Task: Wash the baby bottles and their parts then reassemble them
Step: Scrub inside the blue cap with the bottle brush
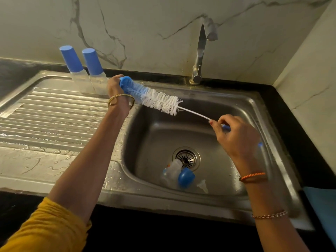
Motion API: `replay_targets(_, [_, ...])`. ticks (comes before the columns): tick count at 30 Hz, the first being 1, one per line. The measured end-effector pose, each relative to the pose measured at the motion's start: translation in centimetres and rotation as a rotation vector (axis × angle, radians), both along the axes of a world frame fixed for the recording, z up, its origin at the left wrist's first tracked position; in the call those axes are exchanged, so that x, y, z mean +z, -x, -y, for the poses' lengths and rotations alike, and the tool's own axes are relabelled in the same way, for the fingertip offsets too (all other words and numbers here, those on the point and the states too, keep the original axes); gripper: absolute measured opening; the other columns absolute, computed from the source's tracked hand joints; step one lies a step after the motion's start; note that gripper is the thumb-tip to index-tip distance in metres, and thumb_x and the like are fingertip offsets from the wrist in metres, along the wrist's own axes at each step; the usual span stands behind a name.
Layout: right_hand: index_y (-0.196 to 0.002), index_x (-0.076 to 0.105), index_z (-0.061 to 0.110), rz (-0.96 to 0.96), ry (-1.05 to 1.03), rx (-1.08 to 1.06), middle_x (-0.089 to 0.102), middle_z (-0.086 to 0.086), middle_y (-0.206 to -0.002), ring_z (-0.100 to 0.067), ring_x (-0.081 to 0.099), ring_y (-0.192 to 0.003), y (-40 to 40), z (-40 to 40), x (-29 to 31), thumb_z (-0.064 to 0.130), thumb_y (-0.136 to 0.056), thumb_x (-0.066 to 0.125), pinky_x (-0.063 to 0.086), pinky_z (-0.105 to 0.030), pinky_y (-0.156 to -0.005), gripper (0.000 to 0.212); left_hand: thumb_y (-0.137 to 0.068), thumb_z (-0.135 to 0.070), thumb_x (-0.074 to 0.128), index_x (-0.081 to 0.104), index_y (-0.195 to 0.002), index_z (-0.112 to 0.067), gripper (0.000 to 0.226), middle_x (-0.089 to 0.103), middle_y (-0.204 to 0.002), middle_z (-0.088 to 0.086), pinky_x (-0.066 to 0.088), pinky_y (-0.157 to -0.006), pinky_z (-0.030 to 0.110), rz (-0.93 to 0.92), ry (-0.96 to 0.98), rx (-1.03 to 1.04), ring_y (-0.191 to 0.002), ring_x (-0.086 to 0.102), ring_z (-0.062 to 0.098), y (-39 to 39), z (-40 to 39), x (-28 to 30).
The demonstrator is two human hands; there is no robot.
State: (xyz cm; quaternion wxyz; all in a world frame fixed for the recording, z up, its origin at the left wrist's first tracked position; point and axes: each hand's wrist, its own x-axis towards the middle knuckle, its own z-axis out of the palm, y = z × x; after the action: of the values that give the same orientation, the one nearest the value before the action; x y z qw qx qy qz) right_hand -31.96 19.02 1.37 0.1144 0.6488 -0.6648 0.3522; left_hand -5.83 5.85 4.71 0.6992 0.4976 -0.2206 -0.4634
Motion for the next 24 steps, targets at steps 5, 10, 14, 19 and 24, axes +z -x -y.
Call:
replay_targets(5, [-0.062, 0.061, 0.010, 0.021, 0.092, -0.050, 0.056, -0.004, -0.054, -0.023, 0.047, -0.043, -0.3, -0.9, -2.3, 0.032, -0.089, 0.052, 0.013, -0.015, -0.045, 0.036, -0.095, -0.018, 0.041, 0.053, -0.092, -0.012, 0.014, 0.052, -0.077, -0.001, 0.045, -0.056, 0.014, 0.065, 0.058, -0.080, -0.071, 0.053, 0.009, 1.1, -0.6, -0.3])
replay_targets(10, [-0.059, 0.055, 0.014, 0.721, -0.751, 0.030, 0.044, 0.004, -0.045, -0.004, 0.036, -0.034, -0.2, -0.8, -0.1, 0.032, -0.093, 0.052, 0.022, -0.017, -0.034, 0.039, -0.096, -0.009, 0.032, 0.051, -0.085, -0.013, 0.022, 0.058, -0.073, 0.000, 0.047, -0.063, 0.019, 0.035, 0.258, -0.253, -0.069, 0.056, 0.009, 0.4, -0.8, -1.5])
replay_targets(14, [-0.057, 0.047, 0.017, 0.938, -1.161, 0.124, 0.033, 0.011, -0.036, 0.001, 0.024, -0.029, 0.8, -0.3, -0.1, 0.038, -0.095, 0.045, 0.013, -0.010, -0.031, 0.043, -0.096, -0.009, 0.029, 0.051, -0.085, -0.011, 0.025, 0.064, -0.064, -0.006, 0.050, -0.063, 0.019, -0.083, 0.339, -0.354, -0.066, 0.061, 0.008, 0.5, -1.1, -1.8])
replay_targets(19, [-0.069, 0.061, 0.014, 0.554, -0.593, 0.173, 0.050, 0.008, -0.049, -0.004, 0.044, -0.045, 0.1, -0.9, -0.1, 0.033, -0.088, 0.058, 0.033, -0.015, -0.043, 0.027, -0.097, -0.014, 0.036, 0.055, -0.092, -0.014, 0.020, 0.060, -0.075, -0.001, 0.048, -0.064, 0.019, 0.016, 0.197, -0.163, -0.074, 0.056, 0.009, 0.7, 0.0, -1.6])
replay_targets(24, [-0.067, 0.065, 0.011, 0.017, -0.048, -0.081, 0.060, -0.004, -0.057, -0.021, 0.049, -0.046, -1.2, -1.2, -0.9, 0.027, -0.087, 0.059, 0.028, -0.021, -0.042, 0.026, -0.097, -0.018, 0.039, 0.049, -0.106, -0.007, 0.018, 0.052, -0.082, 0.001, 0.046, -0.061, 0.014, 0.030, 0.077, -0.138, -0.076, 0.053, 0.010, 1.0, 1.3, -0.3])
